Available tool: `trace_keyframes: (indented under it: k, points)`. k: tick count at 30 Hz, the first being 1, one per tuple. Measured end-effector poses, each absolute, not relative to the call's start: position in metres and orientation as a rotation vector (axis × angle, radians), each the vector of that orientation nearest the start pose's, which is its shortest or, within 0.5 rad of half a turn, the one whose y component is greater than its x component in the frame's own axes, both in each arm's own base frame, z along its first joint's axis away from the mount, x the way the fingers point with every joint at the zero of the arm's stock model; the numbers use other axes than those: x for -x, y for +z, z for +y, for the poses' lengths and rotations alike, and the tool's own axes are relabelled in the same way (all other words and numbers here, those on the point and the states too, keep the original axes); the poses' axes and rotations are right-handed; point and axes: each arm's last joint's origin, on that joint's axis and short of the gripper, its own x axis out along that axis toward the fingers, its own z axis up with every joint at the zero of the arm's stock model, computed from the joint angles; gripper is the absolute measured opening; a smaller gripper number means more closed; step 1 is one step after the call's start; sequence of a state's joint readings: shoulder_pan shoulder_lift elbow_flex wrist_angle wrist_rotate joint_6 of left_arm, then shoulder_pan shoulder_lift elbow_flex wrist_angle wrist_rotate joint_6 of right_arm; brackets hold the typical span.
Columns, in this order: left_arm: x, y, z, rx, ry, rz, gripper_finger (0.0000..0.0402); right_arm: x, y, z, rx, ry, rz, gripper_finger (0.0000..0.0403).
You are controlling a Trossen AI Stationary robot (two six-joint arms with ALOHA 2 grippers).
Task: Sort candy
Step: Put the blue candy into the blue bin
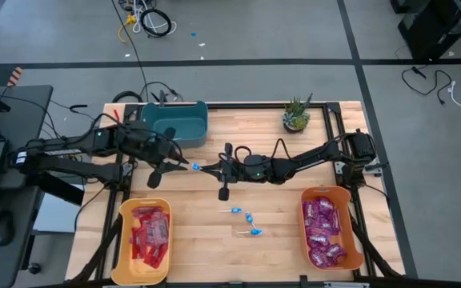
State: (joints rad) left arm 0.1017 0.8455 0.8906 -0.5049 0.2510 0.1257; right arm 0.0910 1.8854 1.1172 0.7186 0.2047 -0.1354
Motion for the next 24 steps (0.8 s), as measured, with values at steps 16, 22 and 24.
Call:
trace_keyframes:
  k: [16, 22, 24]
  points:
    - [-0.193, 0.317, 0.013, -0.049, -0.151, 0.506, 0.0149, -0.414, 0.221, 0.032, 0.144, -0.115, 0.075, 0.0000]
    - [-0.195, 0.320, 0.013, -0.049, -0.184, 0.471, 0.0149, -0.414, 0.220, 0.032, 0.145, -0.115, 0.081, 0.0000]
    - [-0.195, 0.320, 0.013, -0.046, -0.184, 0.471, 0.0149, -0.414, 0.220, 0.032, 0.145, -0.117, 0.081, 0.0000]
